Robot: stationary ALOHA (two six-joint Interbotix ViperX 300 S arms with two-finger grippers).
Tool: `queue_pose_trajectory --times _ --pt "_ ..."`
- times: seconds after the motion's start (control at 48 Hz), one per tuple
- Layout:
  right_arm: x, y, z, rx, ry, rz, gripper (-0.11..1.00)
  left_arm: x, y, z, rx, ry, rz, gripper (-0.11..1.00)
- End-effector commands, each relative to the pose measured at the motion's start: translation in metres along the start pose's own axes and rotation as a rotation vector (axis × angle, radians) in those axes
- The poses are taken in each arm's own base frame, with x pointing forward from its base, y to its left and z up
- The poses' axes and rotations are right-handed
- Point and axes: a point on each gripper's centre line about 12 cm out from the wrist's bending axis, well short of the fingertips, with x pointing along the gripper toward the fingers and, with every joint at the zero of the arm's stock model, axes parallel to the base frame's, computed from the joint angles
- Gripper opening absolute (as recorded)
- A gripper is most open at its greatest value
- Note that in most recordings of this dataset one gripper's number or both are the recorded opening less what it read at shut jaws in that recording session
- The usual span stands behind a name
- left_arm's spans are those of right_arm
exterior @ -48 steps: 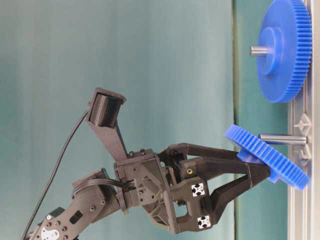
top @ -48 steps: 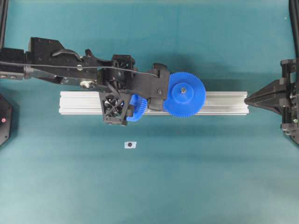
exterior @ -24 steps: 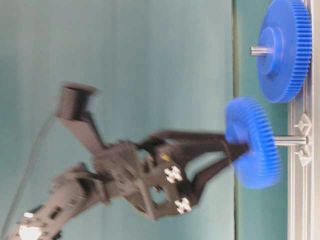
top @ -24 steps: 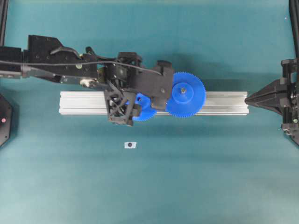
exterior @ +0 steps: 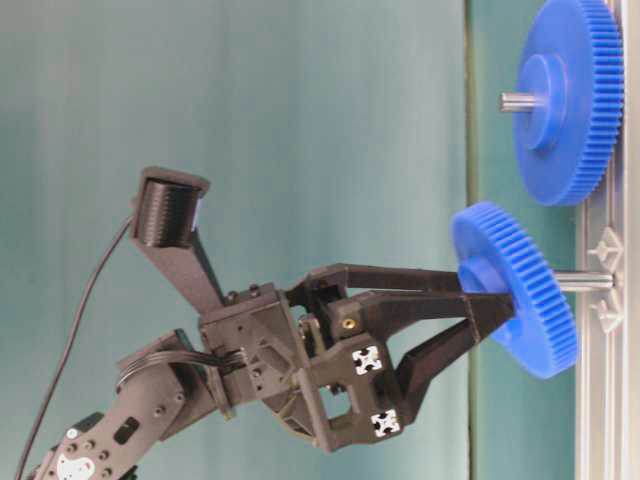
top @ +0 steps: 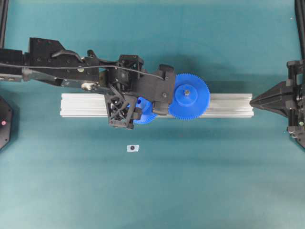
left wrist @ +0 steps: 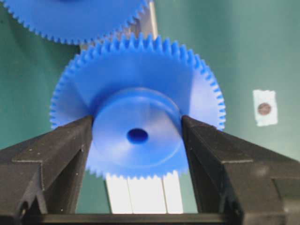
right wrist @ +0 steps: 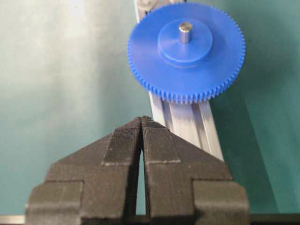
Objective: Find the location of the shaft and insert the small gear.
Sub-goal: 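Align the gear's bore with the shaft, adjusting position beside the large gear, then lower the gear onto the shaft, meshing its teeth with the large gear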
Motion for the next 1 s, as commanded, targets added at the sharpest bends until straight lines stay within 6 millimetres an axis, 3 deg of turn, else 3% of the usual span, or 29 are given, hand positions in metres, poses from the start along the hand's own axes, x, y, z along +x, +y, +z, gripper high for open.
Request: queue_pose_trajectory --times 0.0,0.271,0.98 --pt "0.000 0.000 0.004 0.011 -0.010 -0.002 0.06 -0.003 0.003 0.009 0.000 -0.033 0.012 0.65" --pt "0.000 0.000 0.004 0.011 -0.010 -0.002 0.06 -0.004 0.006 0.020 0.014 -0.060 0.019 0.65" --pt "0.001 0.000 0.003 0.011 -0.010 -0.002 0.06 0.000 0.013 0.006 -0.001 -0.002 0.018 0.65"
